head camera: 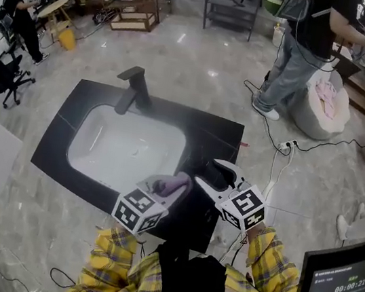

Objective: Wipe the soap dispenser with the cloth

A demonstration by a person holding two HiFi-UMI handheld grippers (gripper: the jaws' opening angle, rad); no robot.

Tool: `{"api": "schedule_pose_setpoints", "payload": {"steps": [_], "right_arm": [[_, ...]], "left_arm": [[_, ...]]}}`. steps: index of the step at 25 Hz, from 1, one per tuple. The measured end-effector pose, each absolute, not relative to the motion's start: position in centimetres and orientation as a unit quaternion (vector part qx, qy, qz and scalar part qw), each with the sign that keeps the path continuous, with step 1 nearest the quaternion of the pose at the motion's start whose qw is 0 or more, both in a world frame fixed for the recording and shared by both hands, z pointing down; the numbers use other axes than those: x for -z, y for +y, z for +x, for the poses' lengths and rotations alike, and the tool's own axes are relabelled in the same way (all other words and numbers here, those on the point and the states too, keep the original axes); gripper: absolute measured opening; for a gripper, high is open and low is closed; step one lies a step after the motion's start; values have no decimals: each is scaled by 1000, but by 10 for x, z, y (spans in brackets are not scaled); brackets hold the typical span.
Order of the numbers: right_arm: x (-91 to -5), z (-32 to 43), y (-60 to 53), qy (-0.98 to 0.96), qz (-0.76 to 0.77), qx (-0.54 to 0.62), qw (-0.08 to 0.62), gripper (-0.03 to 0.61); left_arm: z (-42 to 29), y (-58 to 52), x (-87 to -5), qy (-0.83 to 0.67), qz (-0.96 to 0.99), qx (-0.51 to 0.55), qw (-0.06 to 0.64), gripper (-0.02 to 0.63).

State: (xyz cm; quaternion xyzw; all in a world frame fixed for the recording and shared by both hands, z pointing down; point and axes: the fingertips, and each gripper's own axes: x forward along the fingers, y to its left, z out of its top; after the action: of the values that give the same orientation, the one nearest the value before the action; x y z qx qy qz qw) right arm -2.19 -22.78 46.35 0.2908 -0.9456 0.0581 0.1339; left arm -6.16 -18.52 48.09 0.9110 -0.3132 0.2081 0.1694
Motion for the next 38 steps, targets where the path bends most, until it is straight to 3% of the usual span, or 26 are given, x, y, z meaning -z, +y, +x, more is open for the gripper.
{"api": "schedule_pose_setpoints", "payload": {"steps": [5, 10, 29, 38], "right_arm": [[-471, -35, -229, -952, 252, -33, 168, 225], [-475, -44, -231, -954, 206, 23, 219, 225], [-491, -68, -248, -951, 35, 43, 305, 213], [-492, -69, -253, -956, 78, -15, 281, 204]], "left_arm": [[-87, -184, -469, -356, 900, -111, 226, 43], [-102, -175, -459, -382, 896, -72, 216, 43], [-119, -164, -471, -395, 884, -76, 239, 43], [-114, -168, -477, -393, 884, -81, 241, 43]]}}
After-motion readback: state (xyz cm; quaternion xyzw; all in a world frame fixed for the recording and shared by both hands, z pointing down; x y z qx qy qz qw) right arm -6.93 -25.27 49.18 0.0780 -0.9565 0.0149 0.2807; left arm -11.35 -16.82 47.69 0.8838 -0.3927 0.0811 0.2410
